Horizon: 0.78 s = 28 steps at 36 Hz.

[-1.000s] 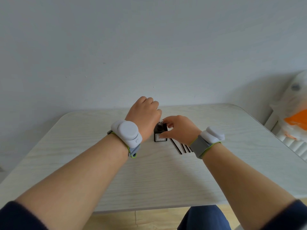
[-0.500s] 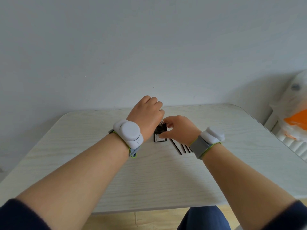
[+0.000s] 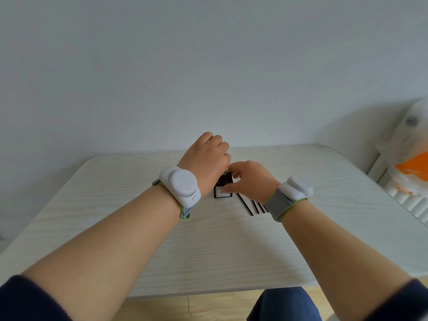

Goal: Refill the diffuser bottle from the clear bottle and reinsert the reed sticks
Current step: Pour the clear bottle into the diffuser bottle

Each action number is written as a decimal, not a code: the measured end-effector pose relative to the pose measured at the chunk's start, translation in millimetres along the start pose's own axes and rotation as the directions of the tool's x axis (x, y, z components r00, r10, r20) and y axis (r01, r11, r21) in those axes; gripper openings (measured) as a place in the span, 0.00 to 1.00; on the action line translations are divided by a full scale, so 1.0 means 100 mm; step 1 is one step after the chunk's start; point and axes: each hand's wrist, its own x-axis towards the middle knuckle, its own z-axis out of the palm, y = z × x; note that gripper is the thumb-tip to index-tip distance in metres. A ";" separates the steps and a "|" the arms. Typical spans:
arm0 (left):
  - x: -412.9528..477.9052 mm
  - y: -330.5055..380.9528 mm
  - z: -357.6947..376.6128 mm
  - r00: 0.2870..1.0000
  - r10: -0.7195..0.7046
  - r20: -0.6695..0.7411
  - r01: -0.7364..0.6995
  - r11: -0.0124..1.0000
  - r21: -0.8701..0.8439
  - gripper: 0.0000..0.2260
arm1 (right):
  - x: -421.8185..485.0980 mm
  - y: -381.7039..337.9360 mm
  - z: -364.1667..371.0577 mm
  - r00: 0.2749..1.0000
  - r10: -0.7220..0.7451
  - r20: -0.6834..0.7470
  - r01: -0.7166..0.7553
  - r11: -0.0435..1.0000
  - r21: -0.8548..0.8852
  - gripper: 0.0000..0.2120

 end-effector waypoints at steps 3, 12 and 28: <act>0.00 0.00 -0.01 1.000 0.006 -0.003 -0.006 1.000 0.004 0.29 | 0.00 0.00 0.00 1.000 -0.001 0.003 0.001 1.000 -0.006 0.20; 0.03 0.02 -0.02 1.000 0.020 -0.009 -0.020 0.999 0.050 0.28 | 0.01 0.00 0.00 1.000 0.004 0.003 -0.004 1.000 0.002 0.20; 0.03 0.04 0.00 1.000 0.013 0.025 -0.014 0.998 0.061 0.23 | 0.00 -0.02 -0.01 1.000 0.001 0.007 -0.001 1.000 -0.014 0.19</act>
